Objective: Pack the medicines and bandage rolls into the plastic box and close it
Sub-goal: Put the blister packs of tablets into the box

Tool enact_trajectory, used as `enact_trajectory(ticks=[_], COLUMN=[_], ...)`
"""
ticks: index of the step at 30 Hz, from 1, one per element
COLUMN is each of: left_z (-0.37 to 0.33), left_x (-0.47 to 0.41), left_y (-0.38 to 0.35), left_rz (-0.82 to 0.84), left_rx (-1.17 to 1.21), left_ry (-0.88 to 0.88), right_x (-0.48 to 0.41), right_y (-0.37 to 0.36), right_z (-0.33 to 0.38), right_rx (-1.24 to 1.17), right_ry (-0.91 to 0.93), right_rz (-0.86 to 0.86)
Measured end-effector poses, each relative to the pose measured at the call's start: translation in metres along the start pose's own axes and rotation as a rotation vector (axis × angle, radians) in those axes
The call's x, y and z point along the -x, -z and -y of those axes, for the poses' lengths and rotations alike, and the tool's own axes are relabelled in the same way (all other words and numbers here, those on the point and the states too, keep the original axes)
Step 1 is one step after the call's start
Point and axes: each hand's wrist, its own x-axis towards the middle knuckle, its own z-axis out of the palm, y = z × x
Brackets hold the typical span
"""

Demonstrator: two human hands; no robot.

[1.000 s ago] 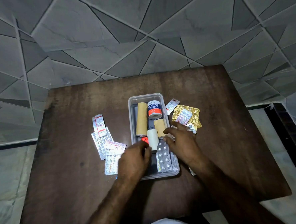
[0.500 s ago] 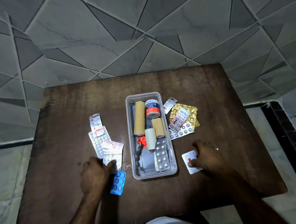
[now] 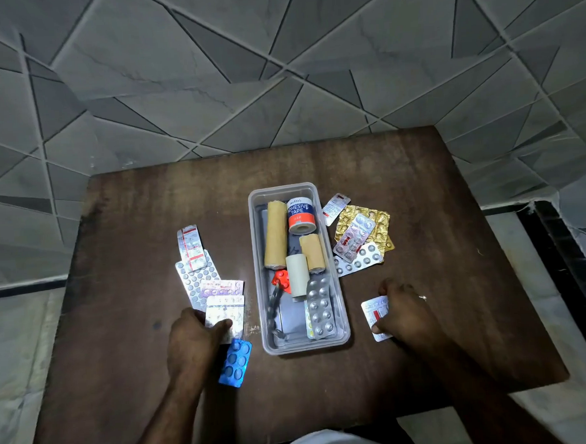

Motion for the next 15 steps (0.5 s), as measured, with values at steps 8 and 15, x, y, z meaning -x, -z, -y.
enact_trajectory(ticks=[8,15], left_z=[0.003,0.011], left_x=[-0.006,-0.015], left_y=[0.008,0.022], left_rz=[-0.002,0.127], left_rx=[0.137,0.370], left_ry=[0.018,0.077], right_x=[-0.009,-0.010], right_y=[0.003,0.012], right_z=[-0.007,-0.012], right_rx=[-0.257,-0.623], right_ry=[-0.047,-0.137], right_rz=[-0.029,-0.037])
